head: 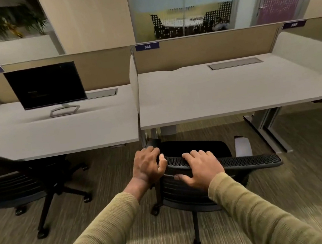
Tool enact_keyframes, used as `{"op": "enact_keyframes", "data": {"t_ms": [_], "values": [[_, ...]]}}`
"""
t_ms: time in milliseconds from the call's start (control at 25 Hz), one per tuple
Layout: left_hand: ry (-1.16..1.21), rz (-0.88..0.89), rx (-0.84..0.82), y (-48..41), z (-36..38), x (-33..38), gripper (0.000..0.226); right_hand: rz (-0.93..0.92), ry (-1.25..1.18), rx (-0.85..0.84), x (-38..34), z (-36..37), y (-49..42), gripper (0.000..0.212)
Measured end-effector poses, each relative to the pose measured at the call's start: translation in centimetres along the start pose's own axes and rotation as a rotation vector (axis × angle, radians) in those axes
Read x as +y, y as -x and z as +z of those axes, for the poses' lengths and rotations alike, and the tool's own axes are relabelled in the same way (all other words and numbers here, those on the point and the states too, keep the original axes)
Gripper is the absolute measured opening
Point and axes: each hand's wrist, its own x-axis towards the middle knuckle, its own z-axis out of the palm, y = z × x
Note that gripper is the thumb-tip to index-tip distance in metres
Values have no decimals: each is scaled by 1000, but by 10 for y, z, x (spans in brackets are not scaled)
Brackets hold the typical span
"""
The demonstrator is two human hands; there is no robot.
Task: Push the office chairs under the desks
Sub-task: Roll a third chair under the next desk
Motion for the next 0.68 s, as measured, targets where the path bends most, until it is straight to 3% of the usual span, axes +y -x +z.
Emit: {"op": "enact_keyframes", "data": {"t_ms": [120, 200, 560, 680], "values": [[-33, -28, -3, -38, 25, 8, 35, 164, -35, 245, 16, 25, 1, 79], [-44, -50, -27, -62, 40, 14, 34, 203, -104, 285, 35, 32, -13, 80], [-79, -97, -195, -149, 97, 31, 50, 188, -129, 44, 138, 20, -102, 85], [-99, -83, -218, -173, 112, 29, 55, 188, -129, -15, 160, 12, -127, 96]]}}
